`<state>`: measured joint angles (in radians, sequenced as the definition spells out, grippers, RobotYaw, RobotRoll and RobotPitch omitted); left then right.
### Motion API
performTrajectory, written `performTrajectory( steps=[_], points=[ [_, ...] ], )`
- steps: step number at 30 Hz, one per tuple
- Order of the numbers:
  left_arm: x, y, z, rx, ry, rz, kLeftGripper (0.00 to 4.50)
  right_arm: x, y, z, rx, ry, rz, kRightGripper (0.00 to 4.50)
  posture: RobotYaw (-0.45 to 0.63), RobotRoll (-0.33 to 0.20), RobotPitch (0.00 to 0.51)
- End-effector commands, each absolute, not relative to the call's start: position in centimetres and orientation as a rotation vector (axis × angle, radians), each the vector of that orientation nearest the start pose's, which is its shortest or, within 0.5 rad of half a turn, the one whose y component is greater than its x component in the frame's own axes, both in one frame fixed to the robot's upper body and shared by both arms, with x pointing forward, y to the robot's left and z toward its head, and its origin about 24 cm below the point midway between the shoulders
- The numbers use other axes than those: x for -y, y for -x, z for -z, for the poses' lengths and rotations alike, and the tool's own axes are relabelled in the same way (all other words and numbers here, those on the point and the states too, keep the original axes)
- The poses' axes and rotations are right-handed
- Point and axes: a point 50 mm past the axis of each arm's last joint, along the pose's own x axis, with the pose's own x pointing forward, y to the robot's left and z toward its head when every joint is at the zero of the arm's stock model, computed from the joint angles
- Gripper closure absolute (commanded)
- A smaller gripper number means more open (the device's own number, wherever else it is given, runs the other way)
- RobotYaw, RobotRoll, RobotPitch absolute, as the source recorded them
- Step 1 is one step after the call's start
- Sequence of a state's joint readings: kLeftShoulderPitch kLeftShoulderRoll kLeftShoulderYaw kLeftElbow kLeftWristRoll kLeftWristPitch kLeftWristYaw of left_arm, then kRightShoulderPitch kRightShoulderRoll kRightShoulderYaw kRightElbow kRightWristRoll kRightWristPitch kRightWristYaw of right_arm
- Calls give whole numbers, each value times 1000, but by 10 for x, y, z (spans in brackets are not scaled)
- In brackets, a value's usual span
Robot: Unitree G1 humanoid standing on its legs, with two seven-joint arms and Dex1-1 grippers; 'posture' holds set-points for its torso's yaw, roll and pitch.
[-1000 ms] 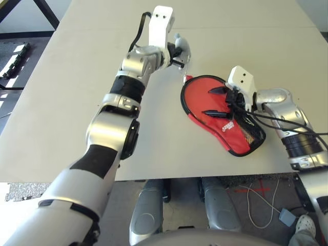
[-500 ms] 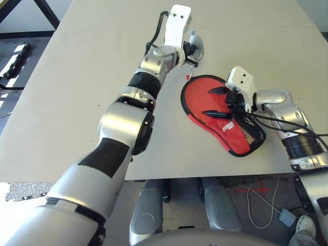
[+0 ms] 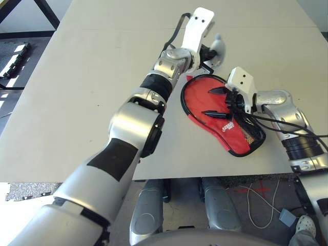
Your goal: Store the ping-pong paddle in its case and zip it.
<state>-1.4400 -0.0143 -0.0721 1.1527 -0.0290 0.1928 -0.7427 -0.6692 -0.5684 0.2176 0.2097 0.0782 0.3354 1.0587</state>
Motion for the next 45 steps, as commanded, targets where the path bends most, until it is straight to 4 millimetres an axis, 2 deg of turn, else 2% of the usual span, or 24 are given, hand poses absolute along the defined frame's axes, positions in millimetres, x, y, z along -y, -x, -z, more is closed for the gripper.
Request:
performTrajectory(
  steps=[1,8,17,23,27,31,35,45],
  points=[
    [31,-378,-243,6,-310,1216,2282,165,-326,-102,-453,542,-1058,0,0,0,298],
    [30,-370,-251,38,-314,1284,50,163,-328,-101,-451,542,-1049,0,6,0,299],
    [2,-369,-266,57,-346,1211,21,163,-328,-99,-454,539,-1046,0,17,0,304],
    [-45,-378,-271,30,-374,1030,21,162,-328,-99,-453,537,-1050,0,24,0,309],
    [-82,-383,-268,-3,-408,911,21,161,-328,-98,-454,536,-1054,0,24,0,309],
    [-101,-378,-257,-47,-424,882,21,160,-328,-98,-454,537,-1058,0,35,0,310],
    [-108,-364,-236,-98,-454,918,21,160,-328,-98,-453,539,-1060,0,39,0,311],
    [-98,-340,-197,-172,-508,971,21,159,-329,-98,-455,541,-1065,0,46,0,313]
  ],
)
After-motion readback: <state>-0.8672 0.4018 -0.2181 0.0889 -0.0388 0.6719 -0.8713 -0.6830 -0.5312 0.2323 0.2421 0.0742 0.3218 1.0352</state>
